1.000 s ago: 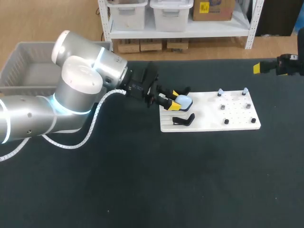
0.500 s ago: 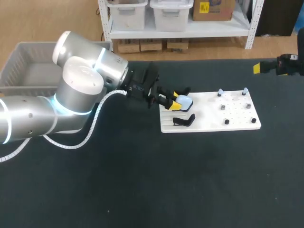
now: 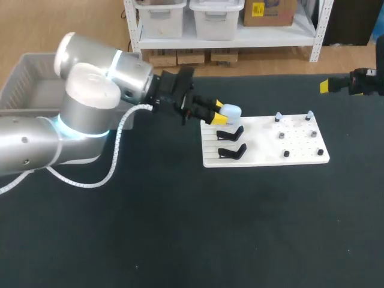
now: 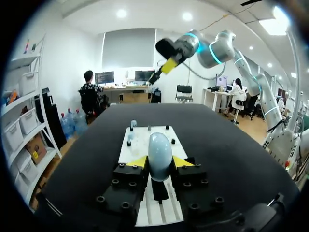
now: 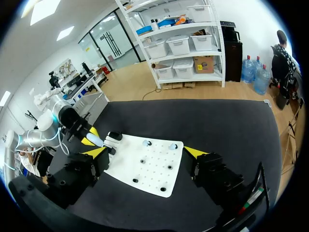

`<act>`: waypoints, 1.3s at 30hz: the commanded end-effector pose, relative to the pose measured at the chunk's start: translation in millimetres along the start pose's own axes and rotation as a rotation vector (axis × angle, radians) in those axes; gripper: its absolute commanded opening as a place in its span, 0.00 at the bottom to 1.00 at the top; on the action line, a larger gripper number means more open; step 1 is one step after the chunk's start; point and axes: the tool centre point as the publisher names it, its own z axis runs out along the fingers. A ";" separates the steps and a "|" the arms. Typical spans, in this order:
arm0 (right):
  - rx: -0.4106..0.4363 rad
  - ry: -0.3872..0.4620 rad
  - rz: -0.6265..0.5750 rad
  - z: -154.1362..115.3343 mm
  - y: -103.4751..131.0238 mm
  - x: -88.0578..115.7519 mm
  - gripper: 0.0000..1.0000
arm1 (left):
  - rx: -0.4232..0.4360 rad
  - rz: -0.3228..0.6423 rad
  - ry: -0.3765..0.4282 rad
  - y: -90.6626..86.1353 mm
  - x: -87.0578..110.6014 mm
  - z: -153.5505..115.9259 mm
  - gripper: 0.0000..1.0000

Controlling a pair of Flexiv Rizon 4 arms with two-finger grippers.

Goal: Pick up each earbud case from the left stands, insert the matching earbuds, close the lid, and place the case in the box.

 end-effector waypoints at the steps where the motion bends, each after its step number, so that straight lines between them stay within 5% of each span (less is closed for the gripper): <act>1: 0.000 0.000 0.000 -0.4 0.0 0.1 1.00 | -0.038 0.023 -0.101 -16.5 -7.1 -14.9 0.00; 6: 0.000 0.000 0.000 -0.4 0.0 0.1 1.00 | -0.012 0.057 -0.188 -13.9 -23.3 -17.5 0.00; 15: 0.000 0.000 0.000 -0.4 0.0 0.1 1.00 | 0.029 0.090 -0.220 -14.7 -43.0 -14.0 0.00; 39: 0.000 0.000 0.000 -0.4 0.0 0.1 1.00 | 0.030 0.034 -0.278 -21.7 -38.0 -3.2 0.00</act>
